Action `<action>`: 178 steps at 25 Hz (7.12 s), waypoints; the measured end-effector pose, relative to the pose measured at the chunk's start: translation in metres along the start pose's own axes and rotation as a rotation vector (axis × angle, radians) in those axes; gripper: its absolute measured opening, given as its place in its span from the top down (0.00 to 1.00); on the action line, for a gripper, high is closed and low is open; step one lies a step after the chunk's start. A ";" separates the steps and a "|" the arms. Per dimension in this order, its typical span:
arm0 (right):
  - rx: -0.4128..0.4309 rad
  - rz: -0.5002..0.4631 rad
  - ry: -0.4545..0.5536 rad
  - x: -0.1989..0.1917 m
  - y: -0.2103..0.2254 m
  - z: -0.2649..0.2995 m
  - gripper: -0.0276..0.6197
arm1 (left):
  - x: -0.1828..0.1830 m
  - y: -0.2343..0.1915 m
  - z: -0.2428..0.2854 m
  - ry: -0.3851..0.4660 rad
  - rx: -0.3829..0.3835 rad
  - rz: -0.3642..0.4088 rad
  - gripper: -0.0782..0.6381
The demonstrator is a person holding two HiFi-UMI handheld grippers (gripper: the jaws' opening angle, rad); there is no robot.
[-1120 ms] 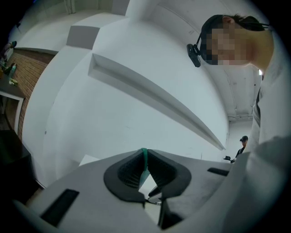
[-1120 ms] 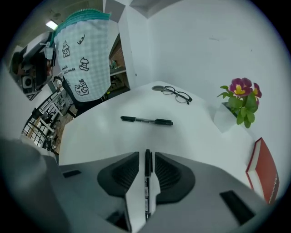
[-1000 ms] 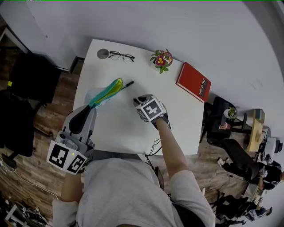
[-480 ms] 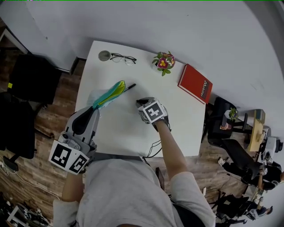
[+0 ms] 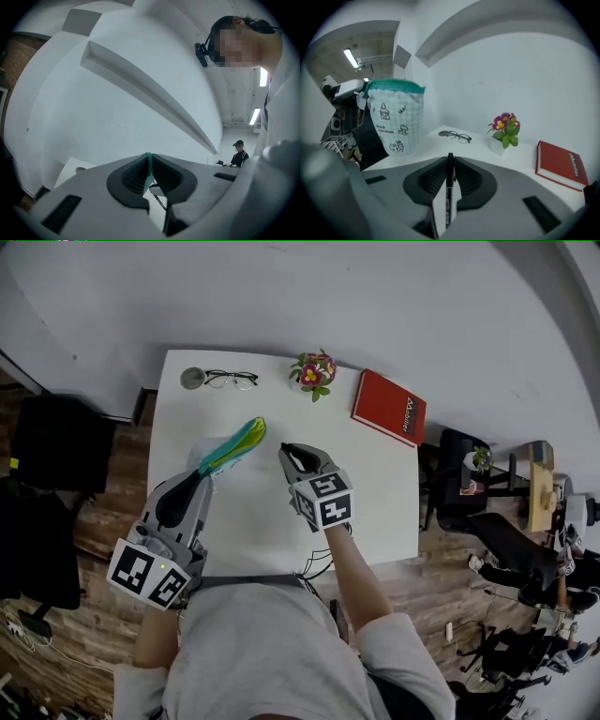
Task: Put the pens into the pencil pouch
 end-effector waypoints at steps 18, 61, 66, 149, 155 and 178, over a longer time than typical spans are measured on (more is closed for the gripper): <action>-0.224 0.135 0.662 0.078 0.016 -0.183 0.85 | -0.014 0.064 0.060 -0.057 -0.276 -0.006 0.83; -0.237 0.068 0.849 0.058 -0.022 -0.251 0.85 | -0.003 0.142 0.054 -0.001 -0.474 -0.038 0.83; -0.264 0.041 0.767 0.058 -0.025 -0.244 0.89 | 0.002 0.132 0.043 0.024 -0.413 -0.034 0.83; 0.606 -1.253 -0.559 0.000 -0.123 0.141 0.85 | 0.034 -0.058 -0.092 0.182 0.169 -0.053 0.83; 0.482 -0.869 -0.257 0.042 -0.111 0.107 0.85 | 0.037 -0.053 -0.078 0.179 0.110 -0.049 0.83; 0.037 0.014 0.721 0.132 -0.037 -0.163 0.85 | 0.024 0.038 -0.009 0.109 -0.206 -0.018 0.83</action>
Point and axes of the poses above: the fingertips, and each gripper's own axes: z forward along the fingers, y to its right, x out of its top, the point moved 7 cm from there along -z, backward along the fingers, and after that the axes turned 1 degree about x, right-handed, at the moved point
